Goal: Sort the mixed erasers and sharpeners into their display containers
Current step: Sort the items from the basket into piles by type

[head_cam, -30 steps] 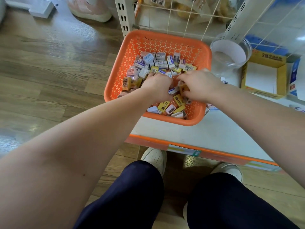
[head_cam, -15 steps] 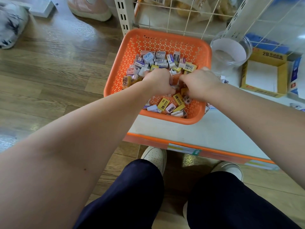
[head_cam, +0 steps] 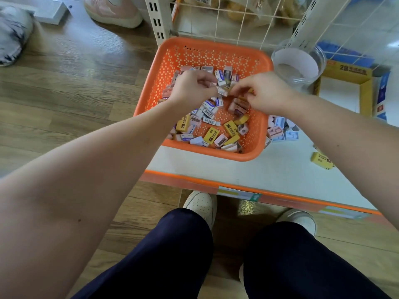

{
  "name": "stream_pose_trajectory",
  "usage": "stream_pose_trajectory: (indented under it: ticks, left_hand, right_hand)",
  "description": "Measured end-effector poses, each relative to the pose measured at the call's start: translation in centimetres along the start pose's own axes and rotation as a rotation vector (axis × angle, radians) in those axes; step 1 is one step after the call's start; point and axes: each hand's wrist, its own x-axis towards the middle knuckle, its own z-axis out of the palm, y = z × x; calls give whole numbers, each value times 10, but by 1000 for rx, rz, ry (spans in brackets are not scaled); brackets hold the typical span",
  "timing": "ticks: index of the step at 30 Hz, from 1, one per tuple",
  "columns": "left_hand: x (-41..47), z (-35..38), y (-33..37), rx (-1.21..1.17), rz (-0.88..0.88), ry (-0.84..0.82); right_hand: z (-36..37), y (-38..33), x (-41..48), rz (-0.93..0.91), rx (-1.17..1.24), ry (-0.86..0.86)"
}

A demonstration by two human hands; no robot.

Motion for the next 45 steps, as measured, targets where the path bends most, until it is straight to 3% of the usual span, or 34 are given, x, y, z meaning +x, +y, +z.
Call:
stream_pose_trajectory:
  ticks: [7,13,22,32,37,45]
  left_hand:
    - [0,-10,-11,-72,-43,224]
    - [-1,-9,-16,-57,-77,138]
    - [0,-7,-21,-72,-102,177]
    - [5,-1,-1,-184,-130,299]
    - [6,14,21,-154,-55,244]
    - [-1,73,78,-105,208,137]
  right_hand:
    - [19,-6,14,-2,-213,-59]
    - [56,-36,24,67,-85,-102]
    - [75,-40,28,224,-38,15]
    - [12,-13,1,115,221,244]
    - [-5,34,-24,184,368,444]
    - [-11,115,-84,421,382,498]
